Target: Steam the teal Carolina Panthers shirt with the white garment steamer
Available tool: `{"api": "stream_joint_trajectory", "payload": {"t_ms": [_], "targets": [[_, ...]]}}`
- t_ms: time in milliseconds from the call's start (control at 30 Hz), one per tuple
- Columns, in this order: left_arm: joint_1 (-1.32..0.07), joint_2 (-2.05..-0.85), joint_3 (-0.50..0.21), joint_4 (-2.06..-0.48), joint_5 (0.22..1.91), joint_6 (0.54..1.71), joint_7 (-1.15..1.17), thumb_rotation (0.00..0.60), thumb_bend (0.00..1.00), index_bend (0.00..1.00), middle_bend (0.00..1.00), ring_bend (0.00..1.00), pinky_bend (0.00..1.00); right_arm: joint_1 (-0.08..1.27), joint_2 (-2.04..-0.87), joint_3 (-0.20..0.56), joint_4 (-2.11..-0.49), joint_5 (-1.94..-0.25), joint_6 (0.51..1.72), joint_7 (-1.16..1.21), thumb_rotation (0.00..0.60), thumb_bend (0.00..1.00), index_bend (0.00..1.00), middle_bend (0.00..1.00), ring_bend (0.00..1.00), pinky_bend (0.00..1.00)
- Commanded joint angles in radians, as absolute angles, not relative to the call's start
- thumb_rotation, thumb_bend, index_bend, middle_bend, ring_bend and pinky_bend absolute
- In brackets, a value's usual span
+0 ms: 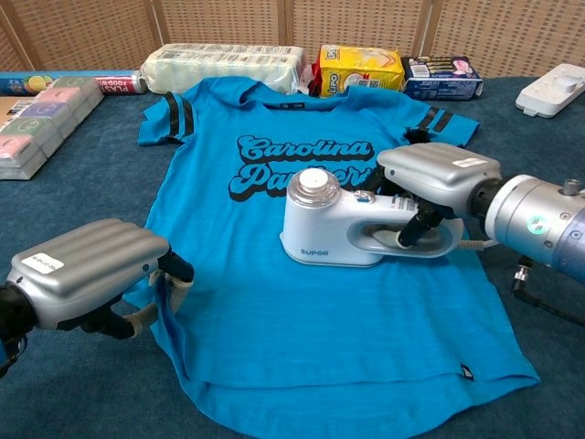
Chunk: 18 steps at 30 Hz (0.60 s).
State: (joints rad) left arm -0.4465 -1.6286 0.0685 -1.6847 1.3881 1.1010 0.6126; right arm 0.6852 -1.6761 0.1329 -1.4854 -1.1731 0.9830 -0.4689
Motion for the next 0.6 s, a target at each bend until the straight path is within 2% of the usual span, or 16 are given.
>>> {"api": "stream_joint_trajectory", "payload": {"t_ms": [33,600], "targets": [[-0.446,-1.629,0.068,-1.683,1.389,1.101,0.610,0.600,0.49,0.63,0.62,0.48,0.37,0.691,-1.676,0.132,-1.492,-1.176,0.978,-0.473,0.600,0.37,0.68,0.74,0.83,0.84],[-0.446,-1.625,0.071,-1.687,1.397,1.103,0.608,0.600,0.49,0.63,0.62,0.48,0.37,0.646,-1.625,0.075,-1.579,-1.192,1.016,-0.475,0.600,0.37,0.68,0.74,0.84,0.84]]}}
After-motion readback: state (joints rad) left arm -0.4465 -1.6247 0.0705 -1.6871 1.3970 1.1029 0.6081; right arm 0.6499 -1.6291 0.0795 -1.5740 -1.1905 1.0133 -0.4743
